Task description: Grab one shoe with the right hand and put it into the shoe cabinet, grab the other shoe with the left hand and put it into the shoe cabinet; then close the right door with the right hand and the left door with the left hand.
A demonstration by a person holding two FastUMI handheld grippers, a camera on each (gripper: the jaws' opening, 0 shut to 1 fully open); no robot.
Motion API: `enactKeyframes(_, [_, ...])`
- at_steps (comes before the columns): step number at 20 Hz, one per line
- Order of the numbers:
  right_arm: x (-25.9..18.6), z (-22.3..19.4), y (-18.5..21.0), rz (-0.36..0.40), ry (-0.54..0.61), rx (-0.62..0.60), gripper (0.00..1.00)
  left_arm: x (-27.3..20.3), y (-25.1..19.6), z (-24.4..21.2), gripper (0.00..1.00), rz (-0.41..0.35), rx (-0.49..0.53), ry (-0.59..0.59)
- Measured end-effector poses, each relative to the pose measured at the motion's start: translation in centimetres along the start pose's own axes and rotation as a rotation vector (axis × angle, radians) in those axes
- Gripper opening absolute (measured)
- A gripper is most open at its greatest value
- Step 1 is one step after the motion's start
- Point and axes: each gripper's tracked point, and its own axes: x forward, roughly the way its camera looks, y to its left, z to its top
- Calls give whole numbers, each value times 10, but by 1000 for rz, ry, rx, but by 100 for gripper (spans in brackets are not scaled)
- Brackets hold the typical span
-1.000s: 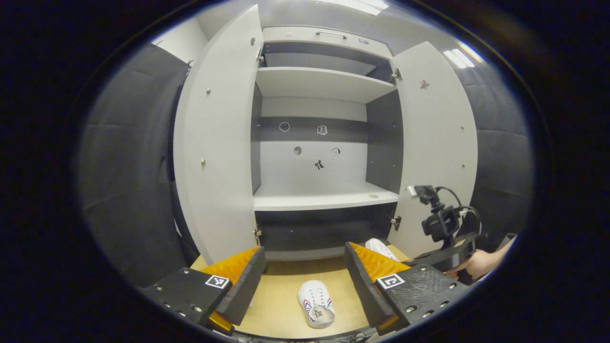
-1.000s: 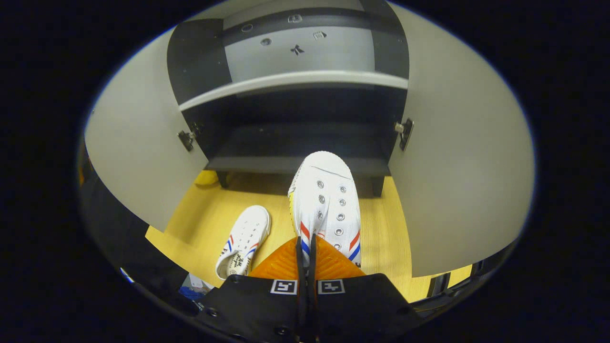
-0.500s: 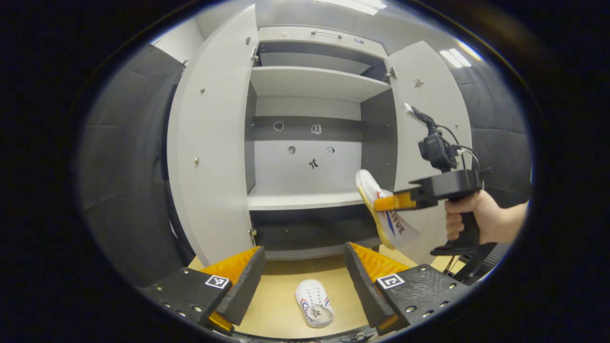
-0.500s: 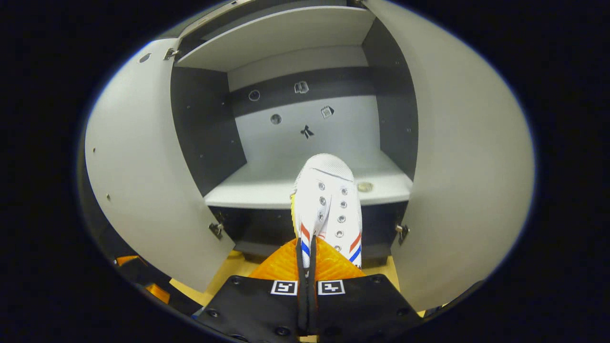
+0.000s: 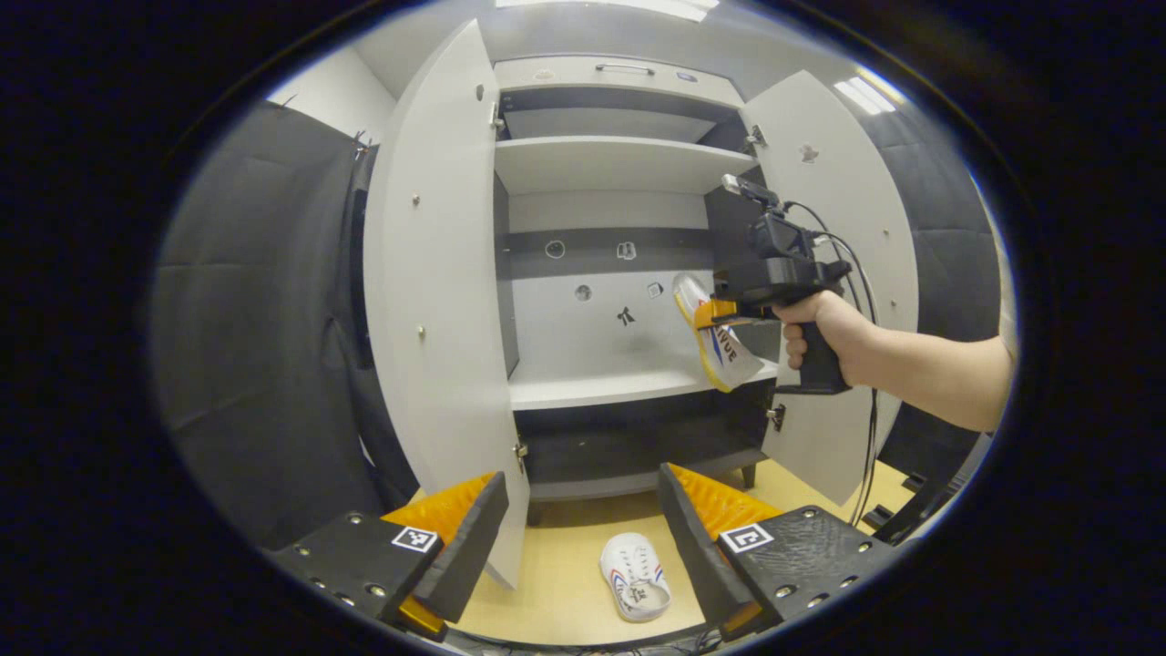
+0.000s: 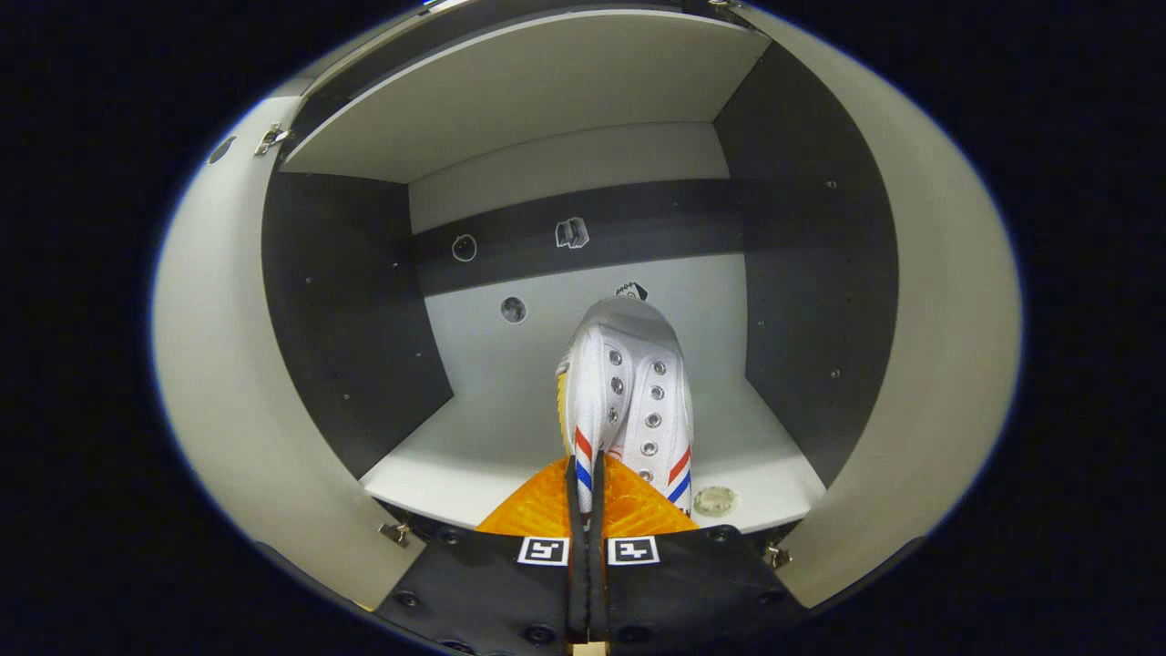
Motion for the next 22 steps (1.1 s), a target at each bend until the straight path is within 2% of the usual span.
enactKeyframes(7, [67, 8, -17, -40, 14, 33, 2, -13, 4, -6, 94, 103, -63, 33])
enactKeyframes(8, [71, 8, -19, -45, 22, 45, 1, -15, 5, -6, 98, 115, -64, 38])
enactKeyframes(9, [78, 7, -22, -48, 24, 54, 1, -16, 7, -8, 94, 132, -60, 46])
enactKeyframes(11, [92, 5, -24, -46, 36, 73, 1, -19, 10, -8, 93, 159, -60, 52])
enactKeyframes(12, [98, 3, -24, -44, 46, 79, 2, -20, 12, -9, 98, 169, -65, 55])
enactKeyframes(14, [104, -1, -26, -45, 57, 79, 2, -22, 14, -12, 98, 186, -85, 66])
enactKeyframes(15, [108, -3, -25, -44, 61, 77, 2, -24, 15, -14, 94, 193, -94, 70])
enactKeyframes(19, [116, -7, -28, -62, 72, 107, 2, -28, 22, -14, 96, 214, -105, 81])
enactKeyframes(21, [115, -2, -29, -66, 43, 96, 7, -30, 28, -10, 94, 217, -88, 74])
enactKeyframes(22, [115, 9, -27, -57, 2, 96, 18, -30, 30, -10, 95, 217, -79, 73])
